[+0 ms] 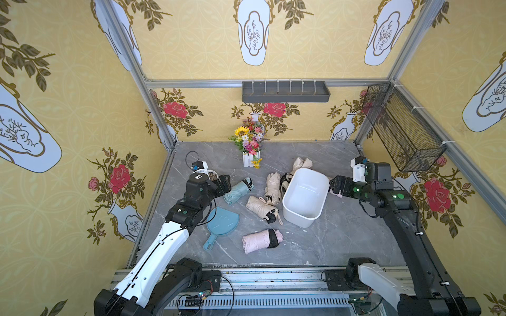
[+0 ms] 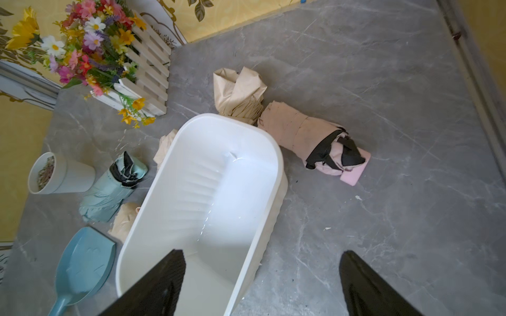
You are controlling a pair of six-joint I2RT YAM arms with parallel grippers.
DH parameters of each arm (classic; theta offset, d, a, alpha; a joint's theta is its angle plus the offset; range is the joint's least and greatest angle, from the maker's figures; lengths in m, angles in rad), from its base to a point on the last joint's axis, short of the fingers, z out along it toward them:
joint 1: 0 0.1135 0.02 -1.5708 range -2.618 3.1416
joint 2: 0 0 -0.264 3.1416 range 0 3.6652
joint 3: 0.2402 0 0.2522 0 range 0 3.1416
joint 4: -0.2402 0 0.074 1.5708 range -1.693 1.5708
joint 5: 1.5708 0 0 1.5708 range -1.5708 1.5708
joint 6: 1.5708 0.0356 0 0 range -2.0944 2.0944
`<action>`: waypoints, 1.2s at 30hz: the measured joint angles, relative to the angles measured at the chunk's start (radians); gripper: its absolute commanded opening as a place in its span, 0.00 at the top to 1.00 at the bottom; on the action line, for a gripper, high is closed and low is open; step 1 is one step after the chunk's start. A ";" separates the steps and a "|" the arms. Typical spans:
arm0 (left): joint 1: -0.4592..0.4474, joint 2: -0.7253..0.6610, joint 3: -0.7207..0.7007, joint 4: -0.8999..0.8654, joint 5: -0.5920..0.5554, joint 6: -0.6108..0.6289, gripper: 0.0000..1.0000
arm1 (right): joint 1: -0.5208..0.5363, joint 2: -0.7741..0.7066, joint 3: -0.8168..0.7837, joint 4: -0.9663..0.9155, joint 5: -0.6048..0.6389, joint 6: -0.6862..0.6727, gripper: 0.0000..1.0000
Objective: Put the umbrella into the storage box
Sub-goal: Pick up the umbrella from the center of the board.
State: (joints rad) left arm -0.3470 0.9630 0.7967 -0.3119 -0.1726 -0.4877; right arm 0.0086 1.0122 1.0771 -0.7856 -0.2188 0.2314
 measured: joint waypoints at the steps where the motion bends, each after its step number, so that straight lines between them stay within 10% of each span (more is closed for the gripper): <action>1: -0.007 0.014 0.012 -0.033 0.013 -0.027 0.16 | 0.003 0.006 0.011 -0.021 -0.018 0.001 0.10; 17: -0.202 0.192 0.167 -0.293 0.098 -0.428 0.26 | 0.124 0.018 0.036 -0.101 -0.061 0.053 0.12; 36: -0.309 0.469 0.142 -0.158 0.196 -0.639 0.27 | 0.418 0.077 0.004 -0.031 0.071 0.105 0.10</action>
State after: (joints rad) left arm -0.6559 1.4319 0.9386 -0.4698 0.0238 -1.1271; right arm 0.4267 1.0893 1.0809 -0.8162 -0.1478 0.3367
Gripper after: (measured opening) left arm 0.718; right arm 0.896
